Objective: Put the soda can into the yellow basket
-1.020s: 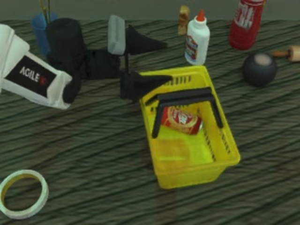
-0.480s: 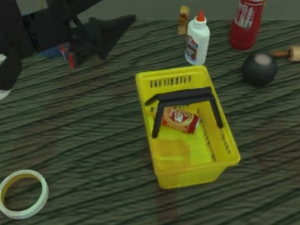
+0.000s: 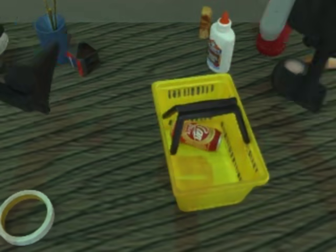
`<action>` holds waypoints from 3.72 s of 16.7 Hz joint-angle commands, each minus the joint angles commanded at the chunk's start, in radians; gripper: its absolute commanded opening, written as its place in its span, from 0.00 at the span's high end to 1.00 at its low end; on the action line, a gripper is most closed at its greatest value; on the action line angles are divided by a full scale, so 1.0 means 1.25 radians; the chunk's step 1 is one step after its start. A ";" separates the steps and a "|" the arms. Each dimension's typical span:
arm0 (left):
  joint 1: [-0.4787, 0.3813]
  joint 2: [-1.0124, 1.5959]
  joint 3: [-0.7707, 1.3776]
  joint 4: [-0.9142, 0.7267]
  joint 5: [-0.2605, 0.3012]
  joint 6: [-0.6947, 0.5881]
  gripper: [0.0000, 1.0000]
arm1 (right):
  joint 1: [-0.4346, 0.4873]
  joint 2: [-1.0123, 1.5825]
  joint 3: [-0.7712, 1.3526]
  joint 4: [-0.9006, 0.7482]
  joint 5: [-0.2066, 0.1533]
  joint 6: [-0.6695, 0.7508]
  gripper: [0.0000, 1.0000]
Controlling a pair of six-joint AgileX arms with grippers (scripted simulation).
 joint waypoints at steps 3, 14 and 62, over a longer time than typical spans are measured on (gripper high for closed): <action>0.028 -0.262 -0.146 -0.111 -0.130 0.013 0.00 | 0.066 0.228 0.221 -0.142 0.002 -0.103 0.00; 0.069 -0.672 -0.391 -0.274 -0.359 0.072 0.00 | 0.177 0.594 0.541 -0.414 -0.006 -0.275 0.00; 0.069 -0.672 -0.391 -0.274 -0.359 0.072 0.00 | 0.177 0.582 0.458 -0.343 -0.006 -0.275 1.00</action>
